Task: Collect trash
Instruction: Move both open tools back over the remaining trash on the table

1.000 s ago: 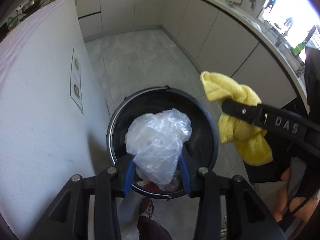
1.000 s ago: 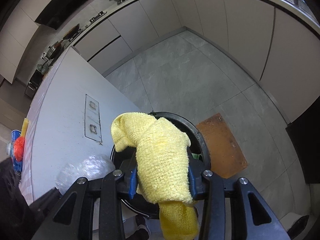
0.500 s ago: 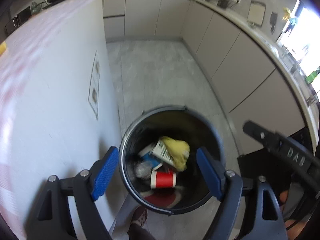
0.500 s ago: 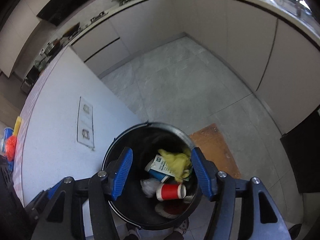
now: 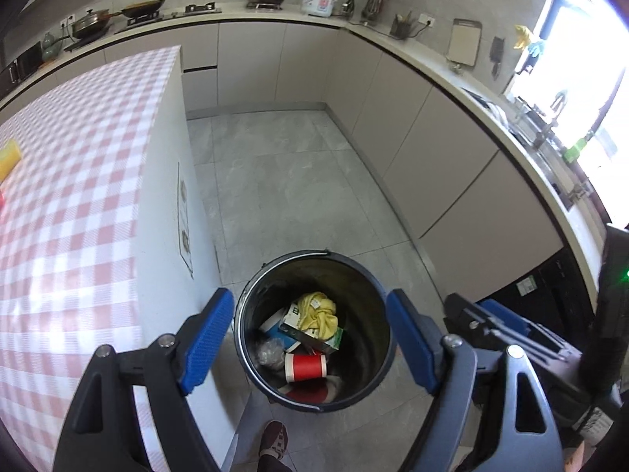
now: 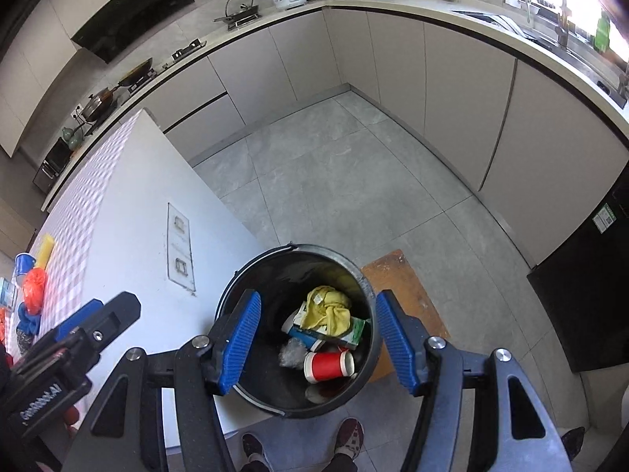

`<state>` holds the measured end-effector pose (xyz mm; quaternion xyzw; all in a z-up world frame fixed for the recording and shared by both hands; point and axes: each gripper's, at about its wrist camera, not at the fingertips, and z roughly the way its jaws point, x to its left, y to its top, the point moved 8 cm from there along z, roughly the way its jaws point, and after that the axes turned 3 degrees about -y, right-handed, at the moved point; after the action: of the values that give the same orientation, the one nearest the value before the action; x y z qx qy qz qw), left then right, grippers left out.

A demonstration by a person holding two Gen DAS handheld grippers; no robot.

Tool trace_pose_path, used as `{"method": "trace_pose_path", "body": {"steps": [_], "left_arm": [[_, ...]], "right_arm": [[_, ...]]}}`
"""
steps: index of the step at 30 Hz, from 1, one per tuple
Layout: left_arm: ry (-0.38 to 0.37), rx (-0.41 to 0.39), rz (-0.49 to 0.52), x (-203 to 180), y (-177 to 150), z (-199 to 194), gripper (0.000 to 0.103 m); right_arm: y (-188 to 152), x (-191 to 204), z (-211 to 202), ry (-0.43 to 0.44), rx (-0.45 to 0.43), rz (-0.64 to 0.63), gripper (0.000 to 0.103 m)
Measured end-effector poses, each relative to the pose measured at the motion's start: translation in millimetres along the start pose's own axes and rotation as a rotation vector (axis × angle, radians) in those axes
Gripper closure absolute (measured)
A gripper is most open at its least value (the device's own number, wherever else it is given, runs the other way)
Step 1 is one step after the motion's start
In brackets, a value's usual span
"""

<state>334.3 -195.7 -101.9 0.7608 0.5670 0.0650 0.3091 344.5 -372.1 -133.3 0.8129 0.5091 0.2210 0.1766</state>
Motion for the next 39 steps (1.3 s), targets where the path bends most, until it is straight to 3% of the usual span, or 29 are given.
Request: {"method": "trace_pose_path", "body": {"steps": [10,23,39], "left_arm": [[0.006,-0.076,0.018,18.7,12.2,-55.6,0.022],[0.108,-0.158,-0.041,97.0,8.3,-109.6,0.022],[0.177,-0.183,-0.102,221.5,-9.1,-155.9,0.022]], "right_arm": [[-0.3,48.4,-43.6,0.062,-0.059,-0.038,0.033],[-9.1,150.1,-72.2,0.183,-0.101,-0.147,0.029],[-45.3,271.0,-73.1,0.234,-0.098,-0.219,0.027]]}}
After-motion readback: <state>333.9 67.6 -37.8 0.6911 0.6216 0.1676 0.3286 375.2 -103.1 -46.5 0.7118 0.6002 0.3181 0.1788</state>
